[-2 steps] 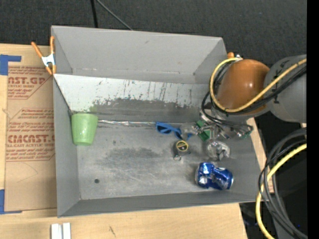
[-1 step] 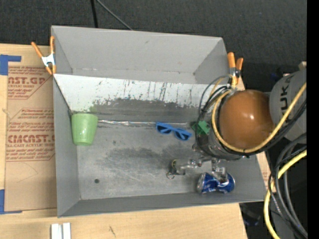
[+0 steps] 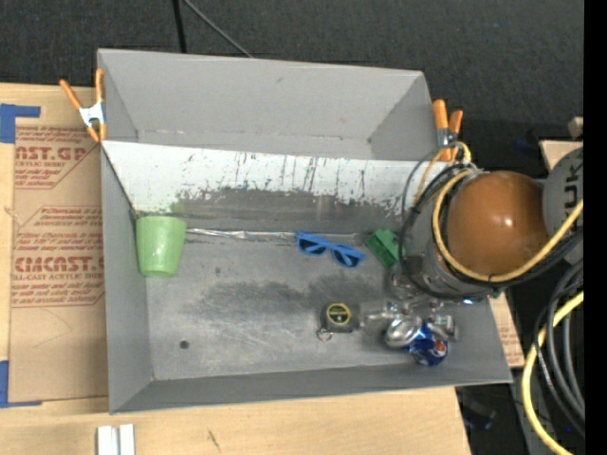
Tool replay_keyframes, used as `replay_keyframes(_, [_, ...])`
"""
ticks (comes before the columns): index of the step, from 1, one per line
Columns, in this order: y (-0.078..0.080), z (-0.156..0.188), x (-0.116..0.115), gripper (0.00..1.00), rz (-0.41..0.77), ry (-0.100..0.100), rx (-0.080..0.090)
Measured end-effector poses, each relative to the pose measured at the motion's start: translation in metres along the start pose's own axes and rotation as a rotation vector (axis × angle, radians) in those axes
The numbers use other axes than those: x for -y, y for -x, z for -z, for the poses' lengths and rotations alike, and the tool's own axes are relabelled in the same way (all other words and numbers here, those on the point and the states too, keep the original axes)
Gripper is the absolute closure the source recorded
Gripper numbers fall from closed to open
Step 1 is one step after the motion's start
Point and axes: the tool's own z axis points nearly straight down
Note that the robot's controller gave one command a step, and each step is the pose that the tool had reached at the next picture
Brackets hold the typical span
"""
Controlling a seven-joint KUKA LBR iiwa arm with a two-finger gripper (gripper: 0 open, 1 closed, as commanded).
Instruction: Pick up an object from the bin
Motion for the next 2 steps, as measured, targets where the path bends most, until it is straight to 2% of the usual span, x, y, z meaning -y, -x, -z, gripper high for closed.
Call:
replay_keyframes(1, [-0.003, 0.0, -0.002, 1.0, -0.005, 0.01, -0.006])
replay_keyframes(2, [0.006, 0.133, 0.005, 1.0, 0.017, 0.006, -0.007])
